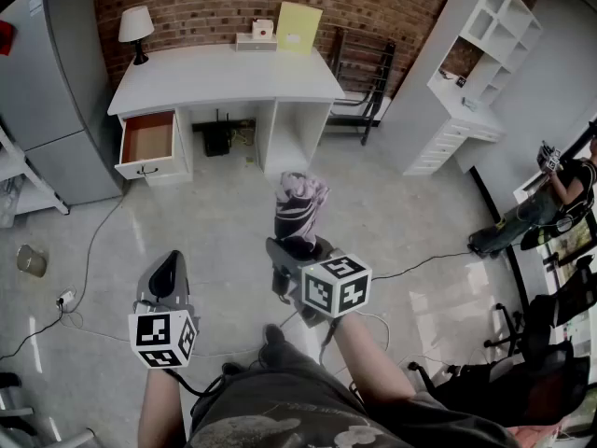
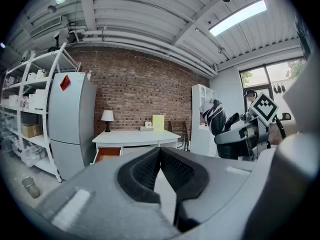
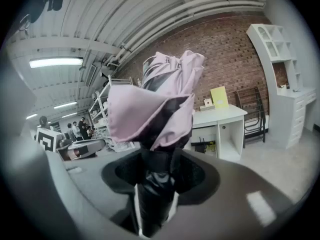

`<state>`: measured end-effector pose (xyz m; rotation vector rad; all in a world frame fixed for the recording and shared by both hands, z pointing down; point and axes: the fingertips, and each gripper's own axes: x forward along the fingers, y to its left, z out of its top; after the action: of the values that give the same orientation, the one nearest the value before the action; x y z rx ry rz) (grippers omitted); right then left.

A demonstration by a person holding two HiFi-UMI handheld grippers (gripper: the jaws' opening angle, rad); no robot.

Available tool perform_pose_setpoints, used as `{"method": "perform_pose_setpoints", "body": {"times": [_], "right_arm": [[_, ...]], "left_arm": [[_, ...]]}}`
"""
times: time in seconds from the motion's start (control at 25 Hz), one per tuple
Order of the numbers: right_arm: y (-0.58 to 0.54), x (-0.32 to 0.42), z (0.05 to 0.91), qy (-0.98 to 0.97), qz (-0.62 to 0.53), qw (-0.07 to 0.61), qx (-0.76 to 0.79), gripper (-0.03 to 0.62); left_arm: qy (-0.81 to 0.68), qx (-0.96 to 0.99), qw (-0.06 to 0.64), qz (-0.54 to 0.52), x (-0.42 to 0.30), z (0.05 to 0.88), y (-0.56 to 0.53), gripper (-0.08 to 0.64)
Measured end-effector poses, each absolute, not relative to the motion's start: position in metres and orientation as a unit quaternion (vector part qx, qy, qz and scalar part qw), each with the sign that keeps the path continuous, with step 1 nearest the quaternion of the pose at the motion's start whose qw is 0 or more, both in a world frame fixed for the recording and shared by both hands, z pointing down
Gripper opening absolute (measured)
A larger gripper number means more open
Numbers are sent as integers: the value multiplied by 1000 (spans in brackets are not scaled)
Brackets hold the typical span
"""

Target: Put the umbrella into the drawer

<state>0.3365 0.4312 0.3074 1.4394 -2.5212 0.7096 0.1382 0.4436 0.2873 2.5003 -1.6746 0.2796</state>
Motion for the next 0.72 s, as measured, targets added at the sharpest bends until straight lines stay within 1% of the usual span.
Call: {"method": "perform_pose_setpoints", "body": {"times": [0.4, 0.72], "right_arm": [[439, 323, 315, -840, 236, 95, 480, 190], [437, 301, 298, -850, 208, 96, 474, 190]], "left_arm": [[-554, 823, 63, 104, 126, 297, 444, 9], [-554, 825, 54, 94, 109, 284, 448, 9]]}}
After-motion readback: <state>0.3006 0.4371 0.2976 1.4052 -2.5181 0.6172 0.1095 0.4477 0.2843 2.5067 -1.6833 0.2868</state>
